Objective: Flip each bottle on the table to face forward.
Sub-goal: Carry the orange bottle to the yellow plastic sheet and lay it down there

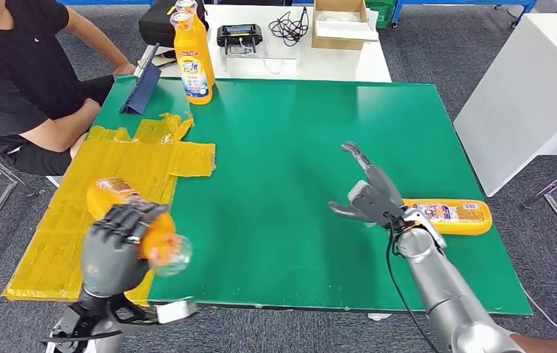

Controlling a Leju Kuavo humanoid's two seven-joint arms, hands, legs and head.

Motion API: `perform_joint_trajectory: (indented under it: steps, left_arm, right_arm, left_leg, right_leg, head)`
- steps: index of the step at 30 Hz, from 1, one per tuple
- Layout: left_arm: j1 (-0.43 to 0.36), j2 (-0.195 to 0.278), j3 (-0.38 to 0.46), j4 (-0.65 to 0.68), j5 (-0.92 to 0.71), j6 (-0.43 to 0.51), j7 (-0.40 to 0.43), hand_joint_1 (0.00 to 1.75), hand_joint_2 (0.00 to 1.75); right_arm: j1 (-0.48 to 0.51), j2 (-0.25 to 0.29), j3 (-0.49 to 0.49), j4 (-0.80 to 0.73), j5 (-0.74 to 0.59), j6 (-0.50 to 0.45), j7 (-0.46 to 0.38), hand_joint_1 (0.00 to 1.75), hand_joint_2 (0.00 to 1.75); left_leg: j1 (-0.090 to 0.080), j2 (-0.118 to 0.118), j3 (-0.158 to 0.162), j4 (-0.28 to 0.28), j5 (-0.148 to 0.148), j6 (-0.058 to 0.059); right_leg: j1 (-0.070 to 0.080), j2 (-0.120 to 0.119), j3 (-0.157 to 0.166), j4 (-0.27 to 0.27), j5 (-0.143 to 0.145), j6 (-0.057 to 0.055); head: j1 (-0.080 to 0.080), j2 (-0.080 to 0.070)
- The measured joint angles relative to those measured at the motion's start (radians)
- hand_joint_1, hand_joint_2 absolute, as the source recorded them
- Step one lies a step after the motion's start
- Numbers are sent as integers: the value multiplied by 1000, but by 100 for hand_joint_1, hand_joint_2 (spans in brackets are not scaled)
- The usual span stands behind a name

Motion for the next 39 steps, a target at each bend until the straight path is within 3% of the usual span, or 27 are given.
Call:
perform_joint_trajectory:
  steps: [3,7,9,10,12,14,16,17,18,20,22,23,25,28,32,39]
  left_arm:
    - [2,-5,4,-17,-208,5,64,175,175]
    - [-1,9,28,-21,-224,5,39,175,175]
    - [-12,38,53,7,-225,-1,19,175,175]
    - [-42,76,52,43,-225,-16,56,175,175]
    - [-159,189,-10,156,-225,-55,272,175,175]
    - [-292,273,-152,272,-227,-71,677,175,175]
    - [-383,316,-377,360,-228,-67,1121,175,175]
    - [-412,338,-504,395,-228,-66,1256,175,175]
    - [-429,359,-630,422,-229,-71,1326,175,175]
    - [-430,388,-827,462,-228,-98,1300,175,175]
    - [-412,396,-934,505,-228,-137,1157,175,175]
    - [-403,393,-948,532,-228,-152,1061,175,175]
    - [-391,373,-907,595,-228,-176,899,175,175]
    - [-413,323,-770,701,-227,-199,795,175,175]
    - [-440,268,-647,803,-228,-201,729,175,175]
    - [-449,210,-544,865,-228,-212,677,175,175]
  right_arm:
    - [-2,-25,-22,-3,-4,15,-8,0,175]
    - [-4,-47,-37,-5,-5,21,-10,0,175]
    - [-6,-53,-39,-8,-5,24,-11,0,175]
    - [-6,-55,-40,-10,-2,27,-11,0,175]
    - [-3,-58,-46,-22,21,41,-13,0,175]
    - [1,-54,-56,-34,45,55,-16,0,175]
    - [1,-51,-63,-37,48,56,-22,0,175]
    - [0,-51,-65,-37,48,56,-24,0,175]
    - [-1,-51,-67,-37,48,56,-26,0,175]
    - [-2,-52,-69,-37,47,54,-26,0,175]
    - [-3,-56,-69,-36,46,53,-26,0,175]
    - [-3,-57,-69,-35,46,52,-26,0,175]
    - [-6,-58,-69,-33,45,51,-26,0,175]
    - [-11,-56,-68,-28,45,50,-26,0,175]
    - [-14,-54,-67,-22,45,44,-26,0,175]
    - [-14,-52,-66,-16,47,42,-25,0,175]
  left_leg:
    - [0,1,0,0,0,0]
    - [0,0,1,0,0,0]
    - [0,1,2,0,0,0]
    - [0,0,4,1,1,-1]
    - [1,-6,2,2,6,-3]
    - [0,-9,-1,2,11,-4]
    - [-1,-7,-2,1,12,-4]
    - [0,-5,-2,1,12,-4]
    - [0,-3,-2,1,12,-3]
    - [-1,0,-1,1,12,-3]
    - [-2,1,-2,1,11,-3]
    - [-2,0,-2,1,11,-3]
    - [-3,-1,-4,1,11,-3]
    - [-3,-3,-4,1,11,-3]
    - [-3,-5,-3,1,12,-2]
    - [-3,-5,0,1,13,-2]
  right_leg:
    - [-1,1,0,0,0,0]
    - [0,0,0,0,0,0]
    - [0,1,-2,1,0,0]
    - [1,0,-3,1,0,0]
    - [4,-4,-8,1,3,-2]
    - [3,-9,-13,2,7,-6]
    - [0,-8,-12,4,8,-7]
    - [-1,-7,-11,4,9,-7]
    - [-1,-5,-10,4,9,-7]
    - [-2,-1,-11,4,9,-7]
    - [-3,0,-12,3,9,-7]
    - [-3,0,-13,3,9,-7]
    - [-3,-1,-14,2,9,-7]
    - [-3,-3,-13,2,9,-7]
    - [-3,-3,-11,3,10,-6]
    - [-3,-4,-9,4,10,-6]
  head:
    - [0,0]
    - [-1,0]
    - [0,0]
    - [0,0]
    - [0,0]
    - [-3,0]
    - [-6,0]
    - [-6,0]
    - [-6,0]
    - [-5,0]
    - [-6,0]
    - [-6,0]
    - [-6,0]
    - [-6,0]
    - [-6,0]
    - [-6,0]
